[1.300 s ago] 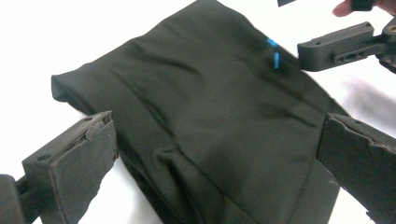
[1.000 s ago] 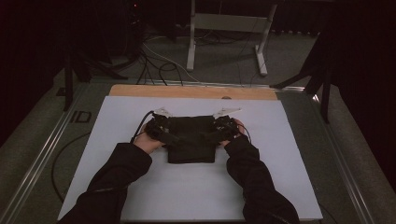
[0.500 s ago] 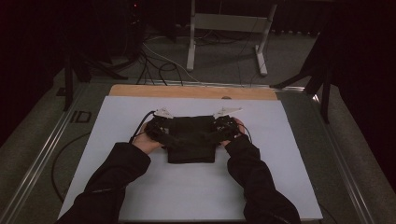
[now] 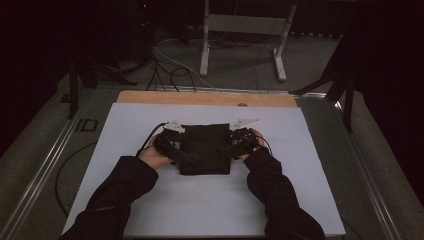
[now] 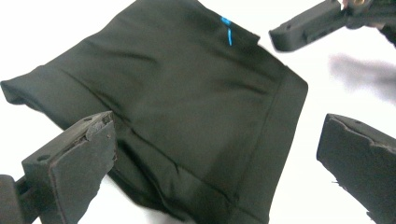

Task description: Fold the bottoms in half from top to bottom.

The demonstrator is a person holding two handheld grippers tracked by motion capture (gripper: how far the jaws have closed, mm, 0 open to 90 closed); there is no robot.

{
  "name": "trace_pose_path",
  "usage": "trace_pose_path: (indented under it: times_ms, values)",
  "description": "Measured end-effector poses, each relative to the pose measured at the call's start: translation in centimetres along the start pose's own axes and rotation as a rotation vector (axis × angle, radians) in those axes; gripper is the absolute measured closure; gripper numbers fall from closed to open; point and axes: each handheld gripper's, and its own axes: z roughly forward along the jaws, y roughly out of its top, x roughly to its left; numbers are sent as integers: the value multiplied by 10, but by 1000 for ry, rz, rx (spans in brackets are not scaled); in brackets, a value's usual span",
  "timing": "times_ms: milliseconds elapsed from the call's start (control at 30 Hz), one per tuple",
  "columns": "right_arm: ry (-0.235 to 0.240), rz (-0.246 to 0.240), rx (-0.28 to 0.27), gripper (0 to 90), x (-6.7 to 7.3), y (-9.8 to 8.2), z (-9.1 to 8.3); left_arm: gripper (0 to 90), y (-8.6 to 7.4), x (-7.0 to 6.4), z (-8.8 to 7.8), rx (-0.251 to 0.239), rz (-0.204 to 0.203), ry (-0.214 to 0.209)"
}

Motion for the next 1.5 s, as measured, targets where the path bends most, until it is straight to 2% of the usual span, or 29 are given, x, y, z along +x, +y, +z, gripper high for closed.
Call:
trace_pose_path:
  times_ms: [233, 400, 567, 733, 867, 1100, 1267, 1367, 1467, 1500]
  values:
    - [-10, -8, 11, 84, -1, -15, -10, 4, -16, 0, -5, 8, -9, -12]
    - [-10, -10, 17, 85, -2, -24, -14, 4, -22, -2, -8, 8, -7, -13]
    - [-8, -8, 33, 85, -2, -36, -22, 4, -31, -7, -11, 29, 10, -33]
    - [-13, -11, 39, 85, -2, -45, -25, 4, -37, -10, -15, 17, 11, -40]
    - [6, -2, 36, 85, -1, -52, -29, 4, -43, -13, -21, 11, 17, -40]
    - [26, -37, 12, 84, 6, -64, -39, 4, -55, -21, -31, -1, 32, -45]
    - [28, -48, 18, 84, 9, -70, -43, 4, -62, -28, -34, -12, 41, -33]
    - [39, -45, 8, 84, 13, -80, -48, 4, -70, -35, -38, -14, 51, -43]
    - [43, -47, 8, 84, 13, -84, -50, 4, -74, -36, -40, -15, 49, -45]
    - [64, -29, 14, 83, 14, -89, -52, 4, -78, -37, -41, -24, 47, -39]
